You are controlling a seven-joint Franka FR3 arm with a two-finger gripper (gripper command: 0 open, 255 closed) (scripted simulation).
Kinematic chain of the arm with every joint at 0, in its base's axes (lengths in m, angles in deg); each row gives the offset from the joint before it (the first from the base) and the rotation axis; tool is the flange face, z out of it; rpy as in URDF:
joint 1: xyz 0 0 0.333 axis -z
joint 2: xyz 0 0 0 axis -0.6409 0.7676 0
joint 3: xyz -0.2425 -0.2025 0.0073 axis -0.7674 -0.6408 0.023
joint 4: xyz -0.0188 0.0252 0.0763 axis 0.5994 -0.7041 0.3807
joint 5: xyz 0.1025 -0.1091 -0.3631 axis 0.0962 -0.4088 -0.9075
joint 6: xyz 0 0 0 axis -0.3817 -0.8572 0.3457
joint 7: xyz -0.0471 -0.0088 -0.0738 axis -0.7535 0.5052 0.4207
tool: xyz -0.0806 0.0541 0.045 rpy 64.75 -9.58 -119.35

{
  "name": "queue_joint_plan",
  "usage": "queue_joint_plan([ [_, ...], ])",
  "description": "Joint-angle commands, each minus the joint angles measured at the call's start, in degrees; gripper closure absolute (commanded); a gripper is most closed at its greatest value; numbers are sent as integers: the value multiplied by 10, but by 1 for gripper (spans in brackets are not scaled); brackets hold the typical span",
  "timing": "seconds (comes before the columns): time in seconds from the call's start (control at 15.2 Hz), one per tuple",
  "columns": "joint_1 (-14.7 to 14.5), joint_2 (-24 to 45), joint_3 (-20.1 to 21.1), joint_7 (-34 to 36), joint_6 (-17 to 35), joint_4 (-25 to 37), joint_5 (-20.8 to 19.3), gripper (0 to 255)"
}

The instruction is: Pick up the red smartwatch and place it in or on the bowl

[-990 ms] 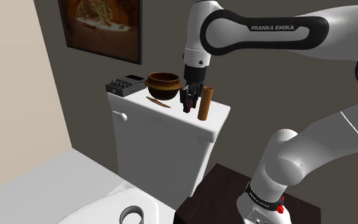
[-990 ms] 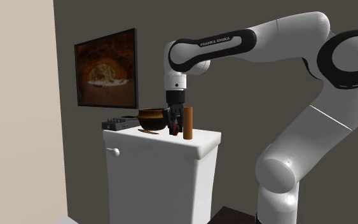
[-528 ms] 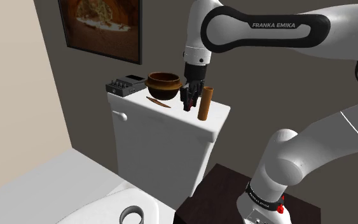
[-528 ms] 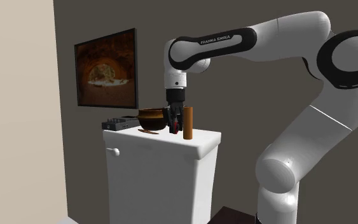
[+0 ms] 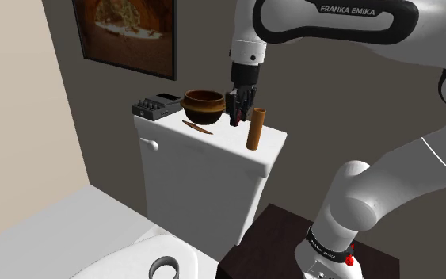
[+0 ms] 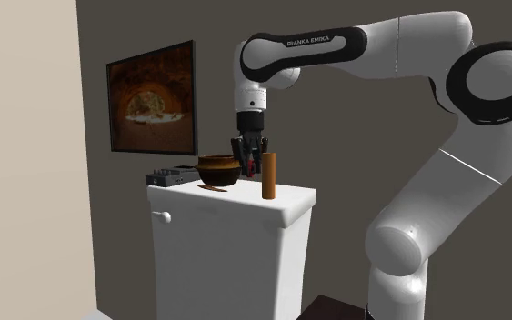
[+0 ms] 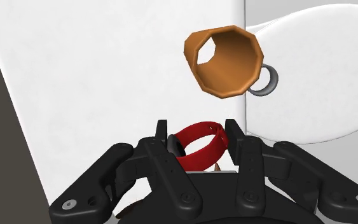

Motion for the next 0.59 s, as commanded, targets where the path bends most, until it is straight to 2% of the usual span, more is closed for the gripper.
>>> queue_joint_plan([
  [0.0, 0, 0, 0, 2, -16, 17, 0, 255],
  [0.53, 2, 21, -2, 4, -75, 96, -4, 255],
])
